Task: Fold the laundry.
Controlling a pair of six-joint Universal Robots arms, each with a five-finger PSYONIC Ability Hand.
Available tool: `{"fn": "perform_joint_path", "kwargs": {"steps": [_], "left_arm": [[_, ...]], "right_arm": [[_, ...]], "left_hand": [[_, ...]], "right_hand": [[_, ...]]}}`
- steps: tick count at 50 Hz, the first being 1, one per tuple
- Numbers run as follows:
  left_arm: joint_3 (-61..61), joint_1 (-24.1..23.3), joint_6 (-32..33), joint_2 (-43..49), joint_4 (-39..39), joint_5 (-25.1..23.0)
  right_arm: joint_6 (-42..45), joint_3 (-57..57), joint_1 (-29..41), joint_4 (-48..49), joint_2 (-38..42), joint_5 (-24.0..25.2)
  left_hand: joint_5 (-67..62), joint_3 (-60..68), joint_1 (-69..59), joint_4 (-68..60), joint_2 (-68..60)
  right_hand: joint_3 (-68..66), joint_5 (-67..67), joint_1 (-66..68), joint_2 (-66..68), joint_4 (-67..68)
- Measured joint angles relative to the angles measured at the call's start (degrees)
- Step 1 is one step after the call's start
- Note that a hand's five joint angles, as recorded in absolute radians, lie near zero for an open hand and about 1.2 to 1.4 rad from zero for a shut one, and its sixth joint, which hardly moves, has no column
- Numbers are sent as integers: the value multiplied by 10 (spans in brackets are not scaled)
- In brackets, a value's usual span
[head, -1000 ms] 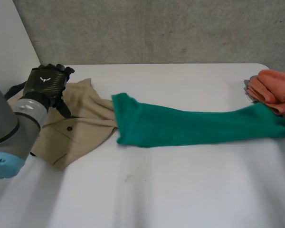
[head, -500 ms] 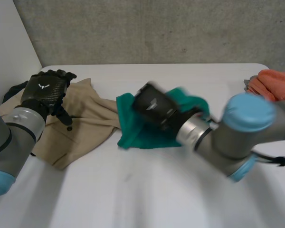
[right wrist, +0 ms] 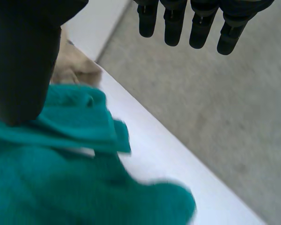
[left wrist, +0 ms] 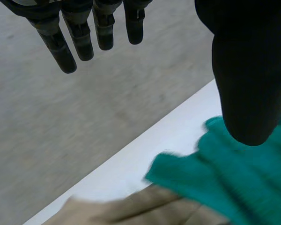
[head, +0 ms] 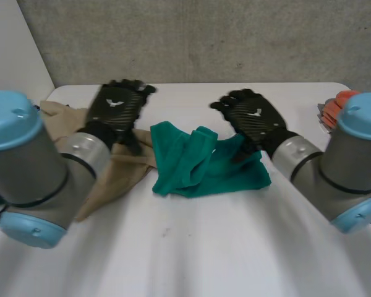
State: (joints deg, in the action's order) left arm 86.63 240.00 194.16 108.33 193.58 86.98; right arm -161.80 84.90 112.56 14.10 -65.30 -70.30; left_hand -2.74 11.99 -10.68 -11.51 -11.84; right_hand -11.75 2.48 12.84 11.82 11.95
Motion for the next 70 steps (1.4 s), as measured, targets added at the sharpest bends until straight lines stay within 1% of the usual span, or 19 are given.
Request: {"fn": "perform_joint_path", "kwargs": {"steps": [1, 2, 3, 4, 7, 10, 14, 18, 20, 26, 28, 31, 35, 38, 43, 47, 51, 59, 70], "left_arm": [[-8, -12, 0, 8, 0, -4], [-8, -12, 0, 8, 0, -4], [-22, -33, 1, 25, -1, -13], [-32, -47, 1, 37, -1, -19], [-65, -87, 3, 76, -3, -36], [-106, -122, 4, 124, -11, -47], [-160, -147, 8, 184, -29, -44], [-214, -154, 19, 242, -47, -30], [-243, -152, 31, 273, -54, -17], [-314, -126, 90, 343, -54, 57], [-338, -108, 123, 362, -44, 108], [-353, -89, 160, 372, -30, 161], [-354, -61, 211, 370, -11, 221], [-333, -49, 227, 351, -4, 238], [-273, -44, 202, 300, 5, 220], [-203, -49, 147, 242, 18, 187], [-160, -52, 116, 208, 29, 176], [-118, -53, 104, 184, 34, 179], [-75, -47, 98, 156, 39, 182]], "right_arm": [[-3, 4, -7, -6, -1, -6], [-3, 4, -7, -6, -1, -6], [-4, 6, -12, -10, 0, -10], [0, 13, -28, -29, 4, -30], [21, 20, -43, -54, 17, -54], [46, 25, -52, -72, 31, -68], [65, 29, -55, -78, 45, -73], [68, 33, -52, -70, 56, -68], [66, 36, -49, -61, 61, -65], [53, 55, -40, -24, 66, -61], [49, 65, -37, -4, 64, -63], [46, 72, -36, 10, 59, -66], [47, 77, -37, 15, 50, -70], [50, 76, -37, 3, 44, -71], [61, 74, -37, -25, 38, -71], [71, 75, -38, -47, 34, -68], [77, 85, -40, -51, 28, -63], [80, 97, -40, -34, 30, -51], [104, 55, -30, 8, 86, -49]], "left_hand": [[0, 0, 0, 0, 0], [0, 0, 0, 0, 0], [0, 0, 0, 0, 0], [0, 0, 0, 0, 0], [0, 0, 0, 0, 0], [0, 0, 0, 0, 0], [0, 0, 0, 0, 0], [0, 0, 0, 0, 0], [0, 0, 0, 0, 0], [0, 0, 0, 0, 0], [0, 0, 0, 0, 0], [0, 0, 0, 0, 0], [0, 0, 0, 0, 0], [0, 0, 0, 0, 0], [1, 0, 0, 0, 0], [1, 0, 0, 0, 0], [1, 0, 0, 0, 0], [1, 0, 0, 0, 0], [1, 0, 0, 0, 0]], "right_hand": [[0, 0, 0, 0, 0], [0, 0, 0, 0, 0], [0, 0, 0, 0, 0], [0, 0, 0, 0, 0], [0, 0, 0, 0, 0], [-1, 0, 0, 0, 0], [-15, 12, 2, 15, 13], [-31, 27, 2, 28, 27], [-35, 32, 3, 32, 31], [-106, 102, 97, 102, 103], [-156, 151, 149, 160, 155], [-187, 180, 179, 190, 186], [-221, 213, 211, 220, 217], [-225, 217, 215, 222, 221], [-231, 224, 221, 227, 227], [-257, 248, 246, 252, 254], [-261, 252, 250, 253, 257], [-257, 245, 248, 251, 254], [-249, 233, 248, 251, 247]]}}
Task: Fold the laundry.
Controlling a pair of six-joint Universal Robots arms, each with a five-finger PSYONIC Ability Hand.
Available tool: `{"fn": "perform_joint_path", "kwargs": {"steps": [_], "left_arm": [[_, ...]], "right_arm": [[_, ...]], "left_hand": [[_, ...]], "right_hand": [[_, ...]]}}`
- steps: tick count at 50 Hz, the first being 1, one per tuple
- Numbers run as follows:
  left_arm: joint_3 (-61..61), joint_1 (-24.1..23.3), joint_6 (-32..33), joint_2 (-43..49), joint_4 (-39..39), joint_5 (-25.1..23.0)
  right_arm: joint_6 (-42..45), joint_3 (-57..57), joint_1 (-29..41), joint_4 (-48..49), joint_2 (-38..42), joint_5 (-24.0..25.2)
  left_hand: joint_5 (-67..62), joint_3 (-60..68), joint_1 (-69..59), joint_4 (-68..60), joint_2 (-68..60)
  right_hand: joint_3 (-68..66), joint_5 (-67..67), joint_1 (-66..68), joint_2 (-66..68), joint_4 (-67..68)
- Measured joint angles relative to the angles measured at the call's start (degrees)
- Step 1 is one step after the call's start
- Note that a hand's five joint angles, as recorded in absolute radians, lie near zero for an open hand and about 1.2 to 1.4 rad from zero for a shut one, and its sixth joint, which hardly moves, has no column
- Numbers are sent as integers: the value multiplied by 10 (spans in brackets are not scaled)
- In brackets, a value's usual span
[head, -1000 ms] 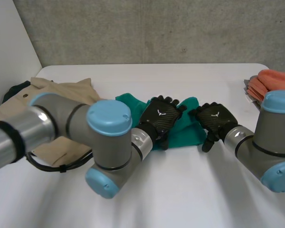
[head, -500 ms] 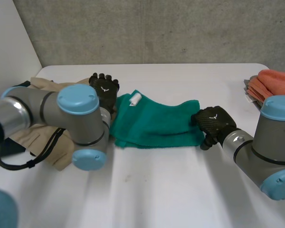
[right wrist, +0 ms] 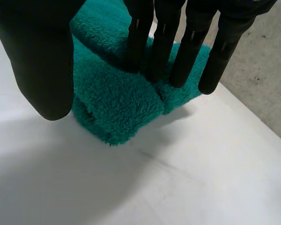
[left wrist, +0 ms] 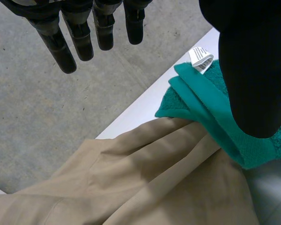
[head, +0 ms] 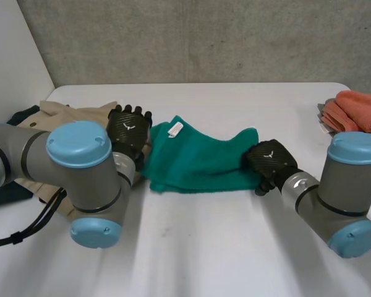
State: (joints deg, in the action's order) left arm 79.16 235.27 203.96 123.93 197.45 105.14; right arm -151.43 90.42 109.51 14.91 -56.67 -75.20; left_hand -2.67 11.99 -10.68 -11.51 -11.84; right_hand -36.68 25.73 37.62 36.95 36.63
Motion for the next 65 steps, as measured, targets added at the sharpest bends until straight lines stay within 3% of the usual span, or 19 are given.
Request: {"fn": "perform_joint_path", "kwargs": {"steps": [6, 8, 9, 10, 14, 22, 27, 33, 41, 50, 52, 53, 54, 56, 59, 63, 64, 65], "left_arm": [[20, 6, -11, -13, 7, 0], [26, 7, -15, -17, 9, 0], [29, 8, -17, -18, 9, 0], [31, 8, -18, -20, 10, 0], [43, 10, -24, -29, 11, 0], [68, 6, -29, -58, 11, -2], [89, 1, -33, -87, 12, -6], [105, -9, -35, -107, 16, -10], [104, -24, -34, -108, 21, -8], [89, -20, -35, -114, 22, -6], [86, -18, -35, -116, 22, -7], [80, -15, -36, -117, 22, -8], [76, -13, -37, -117, 22, -10], [68, -11, -39, -116, 21, -14], [46, -9, -46, -110, 19, -28], [1, -8, -66, -94, 7, -58], [1, -8, -66, -94, 7, -58], [-25, -9, -80, -83, -4, -75]], "right_arm": [[13, -44, 3, 6, 40, -3], [14, -58, 3, 4, 51, -5], [15, -67, 2, 2, 59, -7], [15, -72, 2, 1, 63, -8], [12, -83, -4, -3, 68, -19], [21, -28, -44, -25, -12, -31], [93, 19, -107, -82, -80, -29], [188, 29, -136, -114, -121, -25], [215, 33, -47, -28, -141, 2], [254, 58, 80, 99, -78, 148], [260, 51, 91, 95, -62, 158], [261, 38, 99, 78, -47, 158], [256, 29, 101, 65, -42, 153], [238, 17, 102, 45, -38, 140], [162, -3, 91, 8, -47, 117], [31, -12, 60, -15, -89, 112], [31, -12, 60, -15, -89, 112], [-61, -14, 29, -25, -124, 116]], "left_hand": [[0, 0, 0, 0, 0], [0, 0, 0, 0, 0], [0, 0, 0, 0, 0], [0, 0, 0, 0, 0], [0, 0, 0, 0, 0], [0, 0, 0, 0, 0], [0, 0, 0, 0, 0], [0, 0, 0, 0, 0], [0, 0, 0, 0, 0], [0, 0, 0, 0, 0], [0, 0, 0, 0, 0], [0, 0, 0, 0, 0], [0, 0, 0, 0, 0], [0, 0, 0, 0, 0], [0, 0, 0, 0, 0], [0, 0, 0, 0, 0], [0, 0, 0, 0, 0], [0, 0, 0, 0, 0]], "right_hand": [[-8, 12, 4, 5, 8], [-94, 90, 84, 89, 84], [-205, 211, 203, 206, 206], [-243, 250, 236, 253, 244], [-311, 313, 257, 305, 316], [-312, 313, 257, 305, 318], [-312, 316, 257, 305, 319], [-312, 318, 257, 305, 320], [-312, 320, 257, 305, 320], [-312, 322, 256, 305, 321], [-222, 231, 177, 203, 228], [-36, 53, -2, 21, 55], [57, -56, -110, -74, -48], [182, -175, -212, -196, -177], [248, -232, -248, -251, -246], [249, -232, -248, -251, -247], [249, -232, -248, -251, -247], [249, -232, -248, -251, -247]]}}
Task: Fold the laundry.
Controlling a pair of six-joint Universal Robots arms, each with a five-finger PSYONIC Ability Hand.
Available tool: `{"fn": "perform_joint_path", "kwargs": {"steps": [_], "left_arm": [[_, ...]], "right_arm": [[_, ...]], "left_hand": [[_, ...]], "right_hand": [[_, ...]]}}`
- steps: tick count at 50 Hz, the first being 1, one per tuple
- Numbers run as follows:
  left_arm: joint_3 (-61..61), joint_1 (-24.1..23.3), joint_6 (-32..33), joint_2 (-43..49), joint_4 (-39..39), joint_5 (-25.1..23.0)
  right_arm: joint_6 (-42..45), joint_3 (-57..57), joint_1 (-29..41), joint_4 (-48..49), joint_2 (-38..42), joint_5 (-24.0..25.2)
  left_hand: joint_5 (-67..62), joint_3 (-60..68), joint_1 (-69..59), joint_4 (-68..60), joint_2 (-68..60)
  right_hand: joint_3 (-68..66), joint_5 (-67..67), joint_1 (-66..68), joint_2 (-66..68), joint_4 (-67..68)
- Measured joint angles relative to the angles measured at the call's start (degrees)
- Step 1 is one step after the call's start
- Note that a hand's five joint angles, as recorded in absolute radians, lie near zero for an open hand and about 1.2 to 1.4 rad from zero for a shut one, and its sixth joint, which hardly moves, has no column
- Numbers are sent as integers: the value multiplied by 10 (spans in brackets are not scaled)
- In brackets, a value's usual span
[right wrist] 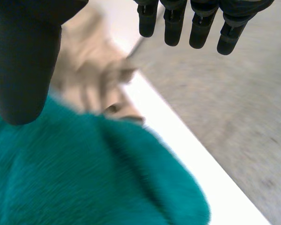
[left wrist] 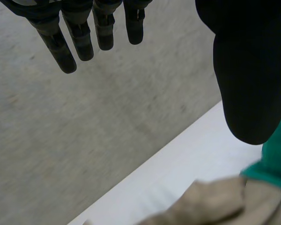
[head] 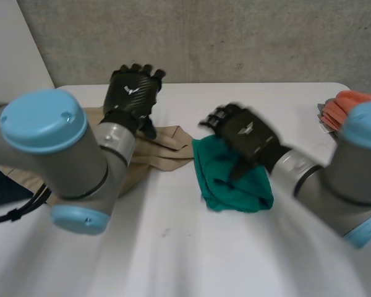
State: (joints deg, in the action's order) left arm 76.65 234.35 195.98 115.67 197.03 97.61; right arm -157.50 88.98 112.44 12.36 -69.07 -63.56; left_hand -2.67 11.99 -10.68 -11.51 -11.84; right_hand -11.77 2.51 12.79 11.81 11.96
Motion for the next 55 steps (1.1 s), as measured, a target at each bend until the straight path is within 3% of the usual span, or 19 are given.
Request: {"fn": "perform_joint_path", "kwargs": {"steps": [1, 2, 4, 7, 16, 23, 34, 42, 55], "left_arm": [[0, 0, 0, 0, 0, 0], [-33, -3, -19, 15, -17, -22], [-77, -9, -45, 36, -45, -51], [-141, -23, -77, 74, -88, -90], [-334, -76, -112, 218, -215, -149], [-400, -102, -105, 295, -250, -127], [-391, -101, -56, 323, -270, -39], [-355, -83, -18, 315, -282, -27], [-341, -76, 8, 327, -279, -20]], "right_arm": [[0, 0, 0, 0, 0, 0], [-75, -3, -30, -8, -25, 6], [-146, -10, -64, -21, -43, 11], [-204, -28, -104, -48, -44, 12], [-193, -104, -164, -162, 31, -24], [-159, -127, -166, -195, 76, -41], [-112, -119, -129, -211, 101, 7], [-76, -125, -101, -216, 125, 14], [-47, -203, -73, -220, 206, -20]], "left_hand": [[0, 0, 0, 0, 0], [0, 0, 0, 0, 0], [0, 0, 0, 0, 0], [0, 0, 0, 0, 0], [0, 0, 0, 0, 0], [0, 0, 0, 0, 0], [0, 0, 0, 0, 0], [0, 0, 0, 0, 0], [1, 0, 0, 0, 0]], "right_hand": [[0, 0, 0, 0, 0], [0, 0, 0, 0, 0], [0, 0, 0, 0, 0], [0, 0, 0, 0, 0], [0, 0, 0, 0, 0], [0, 0, 0, 0, 0], [0, 0, 0, 0, 0], [0, 0, 0, 0, 0], [0, 0, 0, 0, 0]]}}
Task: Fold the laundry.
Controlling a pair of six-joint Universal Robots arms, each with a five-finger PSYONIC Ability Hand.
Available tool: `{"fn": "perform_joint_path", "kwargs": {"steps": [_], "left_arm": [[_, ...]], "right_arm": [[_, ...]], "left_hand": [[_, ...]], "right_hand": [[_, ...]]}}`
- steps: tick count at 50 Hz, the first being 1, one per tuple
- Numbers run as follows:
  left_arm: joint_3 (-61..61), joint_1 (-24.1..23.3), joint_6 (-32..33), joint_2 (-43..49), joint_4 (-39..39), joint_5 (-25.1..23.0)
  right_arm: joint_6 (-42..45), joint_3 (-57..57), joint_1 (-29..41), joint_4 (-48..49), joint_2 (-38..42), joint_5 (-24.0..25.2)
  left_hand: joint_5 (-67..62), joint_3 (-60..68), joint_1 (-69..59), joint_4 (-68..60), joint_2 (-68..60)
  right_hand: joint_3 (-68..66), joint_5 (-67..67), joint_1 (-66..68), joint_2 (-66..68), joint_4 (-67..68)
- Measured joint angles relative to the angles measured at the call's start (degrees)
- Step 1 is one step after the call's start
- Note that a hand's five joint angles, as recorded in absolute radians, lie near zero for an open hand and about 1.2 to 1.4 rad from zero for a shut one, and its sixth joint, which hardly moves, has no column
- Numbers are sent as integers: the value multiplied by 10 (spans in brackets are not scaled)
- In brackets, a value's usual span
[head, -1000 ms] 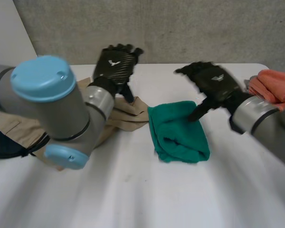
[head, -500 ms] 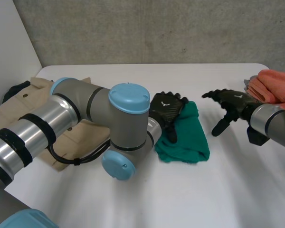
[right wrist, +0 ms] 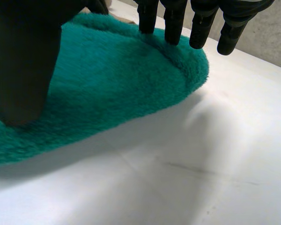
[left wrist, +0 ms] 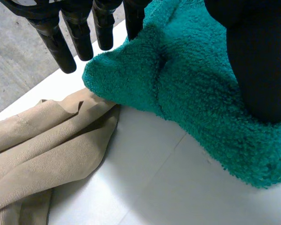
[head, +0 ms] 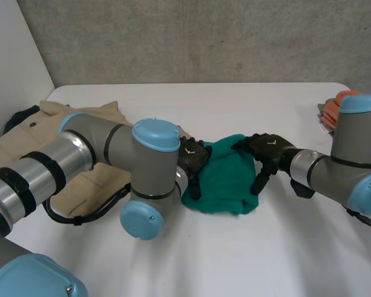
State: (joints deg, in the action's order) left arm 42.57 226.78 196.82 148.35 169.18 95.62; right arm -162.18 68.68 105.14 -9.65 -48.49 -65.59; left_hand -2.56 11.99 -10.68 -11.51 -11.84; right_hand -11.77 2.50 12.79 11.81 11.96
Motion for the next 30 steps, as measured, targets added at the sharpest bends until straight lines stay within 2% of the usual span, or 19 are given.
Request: {"fn": "perform_joint_path", "kwargs": {"steps": [6, 12, 19, 24, 30], "left_arm": [[-8, 3, 9, 3, 3, 13], [-5, 2, 11, -18, -9, 25], [36, 3, -14, -120, -23, 22], [87, 12, -55, -220, -18, -11], [150, 37, -110, -333, -15, -108]], "right_arm": [[18, -57, 1, -44, 43, -50], [34, -66, -3, -76, 36, -75], [56, -4, -2, -45, -71, -87], [82, 82, 25, 16, -163, -111], [98, 210, 83, 107, -237, -158]], "left_hand": [[0, 0, 0, 0, 0], [0, 0, 0, 0, 0], [0, 0, 0, 0, 0], [0, 0, 0, 0, 0], [0, 0, 0, 0, 0]], "right_hand": [[0, 0, -3, 0, 0], [0, 0, -9, 0, 0], [0, 0, -9, 0, 0], [0, 0, -9, 0, 0], [0, 0, -9, 0, 0]]}}
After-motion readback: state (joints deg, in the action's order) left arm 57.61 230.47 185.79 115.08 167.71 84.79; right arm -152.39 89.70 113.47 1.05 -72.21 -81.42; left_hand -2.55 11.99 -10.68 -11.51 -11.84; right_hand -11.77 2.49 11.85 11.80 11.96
